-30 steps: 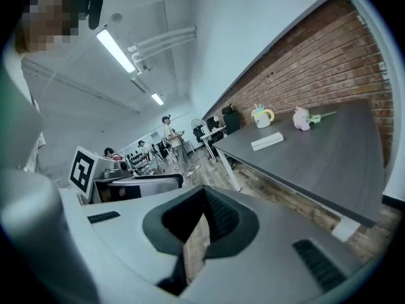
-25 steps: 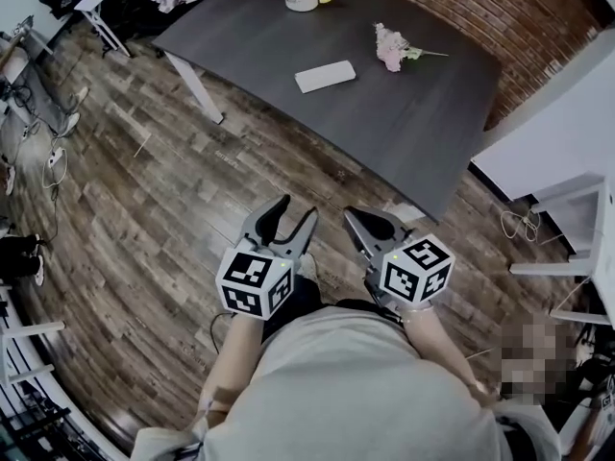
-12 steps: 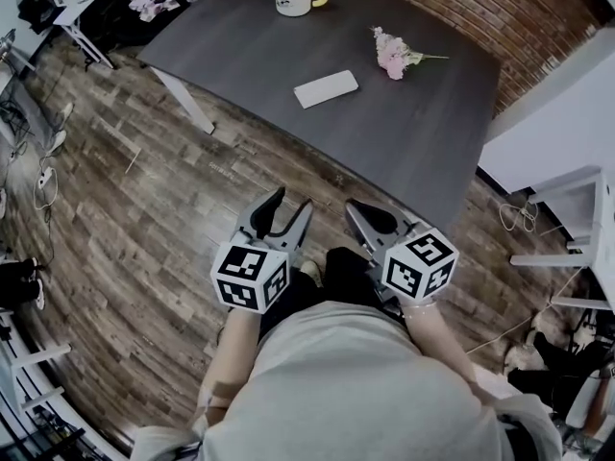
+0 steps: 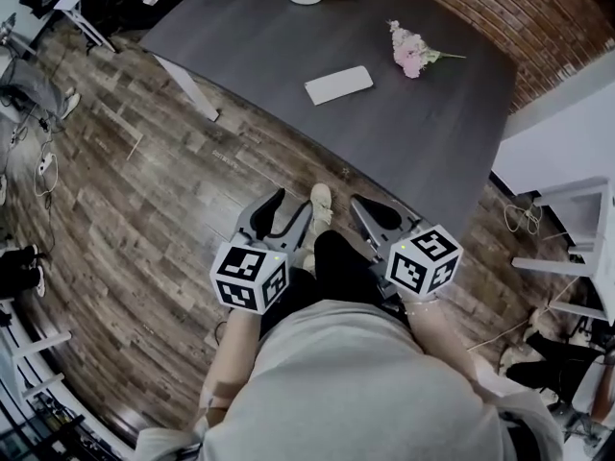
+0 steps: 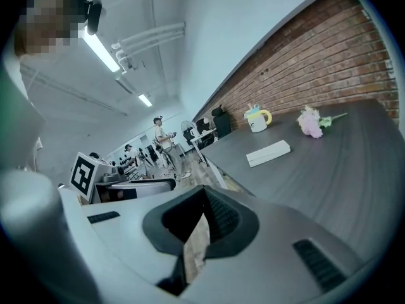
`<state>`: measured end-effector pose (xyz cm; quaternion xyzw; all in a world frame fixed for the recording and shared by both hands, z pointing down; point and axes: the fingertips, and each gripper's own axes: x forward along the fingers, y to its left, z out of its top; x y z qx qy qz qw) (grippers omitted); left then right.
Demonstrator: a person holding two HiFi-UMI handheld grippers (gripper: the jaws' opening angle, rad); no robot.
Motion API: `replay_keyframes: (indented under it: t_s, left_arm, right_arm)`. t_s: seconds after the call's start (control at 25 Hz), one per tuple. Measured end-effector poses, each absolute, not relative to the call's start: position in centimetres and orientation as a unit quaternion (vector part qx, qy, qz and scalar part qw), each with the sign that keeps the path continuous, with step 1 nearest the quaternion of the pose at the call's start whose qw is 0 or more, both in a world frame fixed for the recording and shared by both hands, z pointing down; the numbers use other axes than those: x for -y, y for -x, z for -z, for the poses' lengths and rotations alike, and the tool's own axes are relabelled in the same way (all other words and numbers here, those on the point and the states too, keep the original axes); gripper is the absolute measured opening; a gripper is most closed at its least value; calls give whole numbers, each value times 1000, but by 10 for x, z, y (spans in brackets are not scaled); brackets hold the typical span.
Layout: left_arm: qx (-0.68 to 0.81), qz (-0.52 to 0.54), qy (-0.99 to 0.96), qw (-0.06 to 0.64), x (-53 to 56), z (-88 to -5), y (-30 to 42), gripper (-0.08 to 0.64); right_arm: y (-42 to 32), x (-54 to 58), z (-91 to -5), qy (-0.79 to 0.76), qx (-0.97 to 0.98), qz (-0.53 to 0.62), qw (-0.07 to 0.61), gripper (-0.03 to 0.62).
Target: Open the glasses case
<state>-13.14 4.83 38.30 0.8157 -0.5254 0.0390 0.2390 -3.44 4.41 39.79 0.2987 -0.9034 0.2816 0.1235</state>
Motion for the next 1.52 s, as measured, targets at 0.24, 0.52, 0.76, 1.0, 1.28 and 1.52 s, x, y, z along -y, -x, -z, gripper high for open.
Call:
replay_keyframes:
  t_s: [0.24,0.52,0.76,1.0,1.28,1.52]
  left_arm:
    - [524,-52,-813,249,-20,-394,145,201]
    - [516,-68,-817,247,42,-401,145,201]
    - [497,-88,-833,227,108,-392,136,201]
    - [484,-115,-840,218,161,-393,130,208]
    - [468,-157,-838,232,196,-421,129,225]
    - [451,-215,-842,205,211,-441,126,254]
  right_arm:
    - [42,-10,-405,-303,899,-291,122,7]
    - [43,44,-418,-300,894,-305,132,7]
    - [36,100,-411,-310,890,-312,122,8]
    - [31,149,-410,-320,885,-320,109,8]
    - [34,170,-431,-312,875,-354,105,7]
    - [43,172,-450,-293,868,-384,114,7]
